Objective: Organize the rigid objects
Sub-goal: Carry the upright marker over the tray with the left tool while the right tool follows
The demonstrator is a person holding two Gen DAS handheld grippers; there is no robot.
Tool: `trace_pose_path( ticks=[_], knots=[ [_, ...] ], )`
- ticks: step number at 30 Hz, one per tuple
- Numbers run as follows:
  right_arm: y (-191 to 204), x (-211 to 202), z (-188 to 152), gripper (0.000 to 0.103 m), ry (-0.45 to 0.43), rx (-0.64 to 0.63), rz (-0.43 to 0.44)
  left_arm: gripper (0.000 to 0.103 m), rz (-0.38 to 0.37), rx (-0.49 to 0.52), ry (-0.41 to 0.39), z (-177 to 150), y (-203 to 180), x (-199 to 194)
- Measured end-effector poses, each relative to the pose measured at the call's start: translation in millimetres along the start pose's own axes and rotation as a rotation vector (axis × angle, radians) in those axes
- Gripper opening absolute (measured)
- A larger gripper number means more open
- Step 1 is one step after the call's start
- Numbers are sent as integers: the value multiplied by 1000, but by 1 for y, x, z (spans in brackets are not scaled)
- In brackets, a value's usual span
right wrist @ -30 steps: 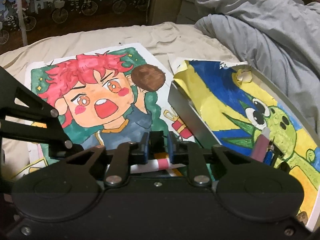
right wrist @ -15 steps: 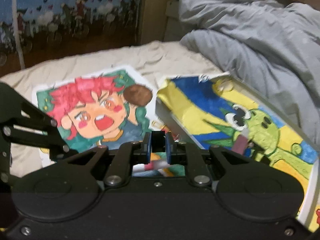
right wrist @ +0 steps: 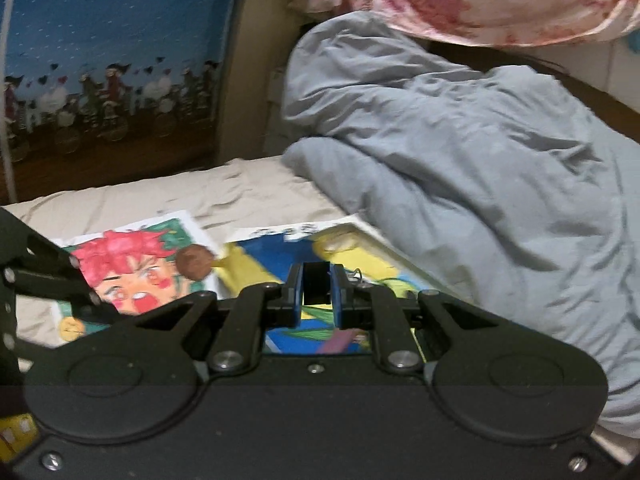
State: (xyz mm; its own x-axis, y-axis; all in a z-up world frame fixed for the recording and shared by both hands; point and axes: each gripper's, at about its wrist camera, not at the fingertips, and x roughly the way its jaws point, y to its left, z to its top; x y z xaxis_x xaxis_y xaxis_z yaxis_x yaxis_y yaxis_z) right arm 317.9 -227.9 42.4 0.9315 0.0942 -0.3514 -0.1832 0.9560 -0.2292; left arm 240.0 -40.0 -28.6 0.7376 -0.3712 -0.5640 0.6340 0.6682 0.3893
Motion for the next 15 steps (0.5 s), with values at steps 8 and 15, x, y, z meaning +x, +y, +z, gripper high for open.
trace_pose_path(
  ticks=[8, 15],
  knots=[
    [-43, 24, -24, 8, 33, 49, -29, 12, 116, -155, -52, 43, 13, 35],
    [-46, 60, -49, 8, 74, 72, -6, 12, 88, -389, -76, 69, 38, 92]
  ],
)
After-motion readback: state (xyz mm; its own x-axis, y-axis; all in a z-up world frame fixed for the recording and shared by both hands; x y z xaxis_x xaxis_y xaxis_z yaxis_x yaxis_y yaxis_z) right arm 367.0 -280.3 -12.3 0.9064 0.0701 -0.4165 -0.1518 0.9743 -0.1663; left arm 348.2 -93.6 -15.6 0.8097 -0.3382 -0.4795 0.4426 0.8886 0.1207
